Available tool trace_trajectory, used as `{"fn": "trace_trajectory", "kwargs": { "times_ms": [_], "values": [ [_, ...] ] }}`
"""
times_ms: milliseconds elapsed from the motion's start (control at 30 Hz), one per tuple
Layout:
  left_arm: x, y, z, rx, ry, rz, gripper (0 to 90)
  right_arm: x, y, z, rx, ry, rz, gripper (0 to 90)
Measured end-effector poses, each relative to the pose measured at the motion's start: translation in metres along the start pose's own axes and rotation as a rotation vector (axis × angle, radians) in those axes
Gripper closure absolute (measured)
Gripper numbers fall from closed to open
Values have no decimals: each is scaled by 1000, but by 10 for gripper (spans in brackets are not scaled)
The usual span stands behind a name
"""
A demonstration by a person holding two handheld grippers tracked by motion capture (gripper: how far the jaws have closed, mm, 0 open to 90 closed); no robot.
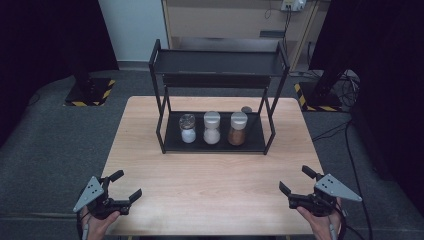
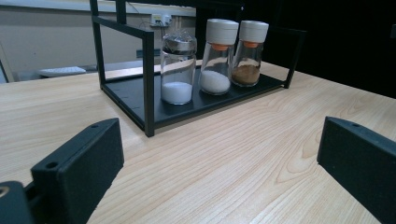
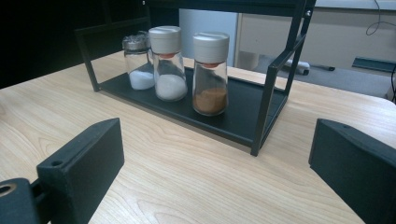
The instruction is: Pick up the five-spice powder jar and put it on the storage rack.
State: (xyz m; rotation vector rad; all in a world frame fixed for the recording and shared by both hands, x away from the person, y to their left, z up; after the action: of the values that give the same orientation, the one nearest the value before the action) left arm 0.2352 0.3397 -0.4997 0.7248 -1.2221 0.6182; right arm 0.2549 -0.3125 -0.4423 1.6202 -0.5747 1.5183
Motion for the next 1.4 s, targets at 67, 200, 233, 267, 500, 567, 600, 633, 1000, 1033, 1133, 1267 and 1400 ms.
{"fn": "trace_trajectory", "kwargs": {
  "times_ms": [67, 200, 233, 267, 500, 567, 600, 633, 1000, 1033, 1133, 1267, 1400],
  "values": [
    [0, 0, 0, 0, -1, 0, 0, -2, 0, 0, -4, -3, -2, 37],
    [0, 0, 0, 0, -1, -1, 0, -7, -1, 2, -10, -11, -3, 37],
    [0, 0, 0, -1, -2, -1, 0, -8, -1, 3, -12, -13, -5, 37],
    [0, 0, 0, -1, -3, -1, 0, -10, -2, 4, -11, -20, -8, 37],
    [0, -1, 1, -4, -6, 1, 0, -18, -5, 8, -19, -38, -20, 36],
    [0, -1, 1, -9, -11, 2, 0, -19, -5, 9, -19, -41, -17, 36],
    [0, -1, 1, -12, -13, 1, 0, -20, -5, 10, -16, -41, -15, 37],
    [1, -2, 2, -14, -16, 1, 0, -21, -6, 10, -15, -38, -14, 37],
    [1, -2, 2, -23, -18, 4, 0, -26, -8, 13, -1, -45, -3, 37],
    [1, -2, 2, -23, -19, 3, 0, -25, -8, 13, -1, -43, -4, 37],
    [1, -2, 2, -24, -20, 2, 0, -26, -8, 13, 2, -41, -6, 37],
    [1, -2, 2, -24, -20, 3, 0, -26, -8, 13, 3, -39, -7, 35],
    [1, -3, 2, -25, -22, 2, 0, -26, -9, 12, 5, -41, -10, 31]
  ]
}}
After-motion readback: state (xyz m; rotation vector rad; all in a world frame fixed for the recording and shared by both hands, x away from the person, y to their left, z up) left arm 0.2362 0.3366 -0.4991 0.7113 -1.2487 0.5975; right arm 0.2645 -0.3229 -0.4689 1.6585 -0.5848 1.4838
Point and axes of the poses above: each handheld gripper's, and its own axes: y roughly backward along the jaws, x roughly out of its top, z roughly to its right, the point moved 10 cm from there along -y, roughly forward along the jaws, and after that the axes turned 5 degrees about y, right-handed, at the moved point
